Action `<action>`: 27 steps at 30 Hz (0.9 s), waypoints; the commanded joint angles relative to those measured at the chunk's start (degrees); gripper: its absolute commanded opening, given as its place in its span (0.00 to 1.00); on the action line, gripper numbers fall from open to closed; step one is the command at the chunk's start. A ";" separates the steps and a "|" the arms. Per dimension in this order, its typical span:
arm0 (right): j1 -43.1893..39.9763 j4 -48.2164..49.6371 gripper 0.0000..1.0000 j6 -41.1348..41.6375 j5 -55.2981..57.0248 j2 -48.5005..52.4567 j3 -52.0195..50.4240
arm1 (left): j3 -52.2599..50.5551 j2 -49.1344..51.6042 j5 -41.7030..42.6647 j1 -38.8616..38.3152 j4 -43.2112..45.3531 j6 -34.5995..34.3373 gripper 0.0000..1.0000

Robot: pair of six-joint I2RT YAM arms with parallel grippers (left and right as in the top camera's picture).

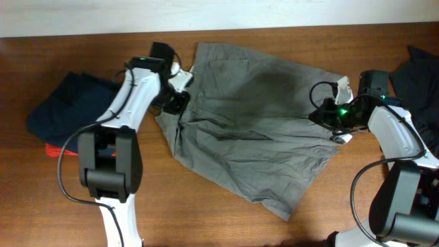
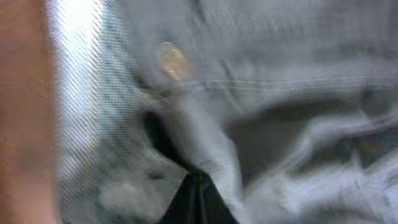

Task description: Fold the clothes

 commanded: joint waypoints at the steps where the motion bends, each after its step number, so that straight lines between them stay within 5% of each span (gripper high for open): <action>1: -0.11 -0.61 0.09 -0.26 0.72 -0.39 0.24 | 0.74 0.26 -3.54 -0.15 -6.25 0.22 0.10; 3: -0.11 -0.48 0.09 -0.24 0.87 -0.39 0.24 | 0.76 -0.02 -5.77 -0.02 -11.28 -0.61 0.01; 7: -0.11 -0.28 0.10 -0.22 0.87 -0.39 0.24 | 0.76 -2.32 -9.40 0.72 -16.94 -6.67 0.01; 16: -0.11 -1.97 0.29 -0.22 0.87 -0.37 0.24 | 0.76 -6.64 -9.33 1.49 -8.74 -7.28 0.69; 20: -0.11 -2.99 0.31 -0.26 1.33 -0.37 0.24 | 0.74 -6.62 -6.10 1.46 -0.59 -7.08 0.73; 24: -0.04 -3.02 0.31 -0.20 1.29 -0.37 0.24 | 0.42 -5.38 6.49 0.26 10.23 1.75 0.13; 27: -0.07 -3.50 0.30 -0.20 1.29 -0.37 0.24 | 0.42 -3.10 8.00 -1.84 15.23 5.20 0.00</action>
